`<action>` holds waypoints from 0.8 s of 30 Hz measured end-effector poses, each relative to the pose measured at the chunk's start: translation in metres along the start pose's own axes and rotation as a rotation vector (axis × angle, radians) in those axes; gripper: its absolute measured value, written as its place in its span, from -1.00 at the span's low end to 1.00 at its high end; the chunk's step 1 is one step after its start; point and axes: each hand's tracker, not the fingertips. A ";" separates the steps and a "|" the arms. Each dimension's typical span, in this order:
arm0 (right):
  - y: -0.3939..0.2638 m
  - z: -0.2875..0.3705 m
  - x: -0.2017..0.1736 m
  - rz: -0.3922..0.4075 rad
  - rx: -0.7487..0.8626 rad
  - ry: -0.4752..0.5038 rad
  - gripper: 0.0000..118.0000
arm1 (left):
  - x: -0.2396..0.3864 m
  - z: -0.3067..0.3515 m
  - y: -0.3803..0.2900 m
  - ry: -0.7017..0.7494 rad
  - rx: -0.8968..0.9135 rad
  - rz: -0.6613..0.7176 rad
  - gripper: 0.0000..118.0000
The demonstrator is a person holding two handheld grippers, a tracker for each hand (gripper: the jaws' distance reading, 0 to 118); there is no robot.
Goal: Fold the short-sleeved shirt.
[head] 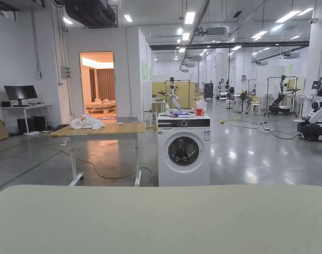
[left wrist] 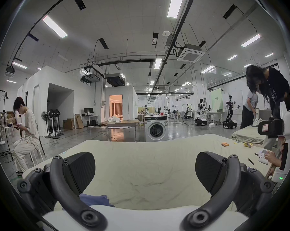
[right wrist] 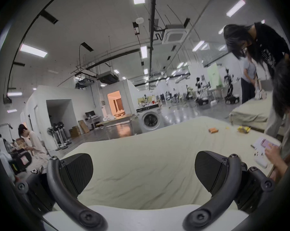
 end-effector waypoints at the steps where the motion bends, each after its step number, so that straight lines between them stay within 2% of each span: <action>1: 0.001 0.000 0.000 -0.027 -0.031 0.016 1.00 | 0.001 -0.001 0.000 0.002 -0.002 0.002 1.00; 5: 0.007 -0.001 -0.001 -0.075 -0.067 0.033 1.00 | -0.001 -0.002 0.003 -0.003 -0.008 0.015 1.00; 9: 0.012 -0.004 0.004 -0.170 -0.097 -0.039 1.00 | -0.013 0.004 0.010 -0.030 0.005 0.067 1.00; 14: 0.012 -0.006 0.016 -0.235 -0.108 -0.047 1.00 | -0.012 0.003 0.010 -0.017 0.009 0.073 1.00; 16: 0.011 -0.005 0.016 -0.243 -0.116 -0.074 1.00 | -0.012 0.002 0.010 -0.014 -0.001 0.078 1.00; 18: 0.012 -0.004 0.014 -0.211 -0.120 -0.134 1.00 | -0.013 0.001 0.011 -0.018 -0.007 0.084 1.00; 21: 0.013 -0.006 0.012 -0.148 -0.138 -0.143 1.00 | -0.013 0.001 0.010 -0.027 -0.007 0.091 1.00; 24: 0.012 -0.004 0.011 -0.150 -0.123 -0.134 1.00 | -0.012 0.002 0.010 -0.033 -0.007 0.081 1.00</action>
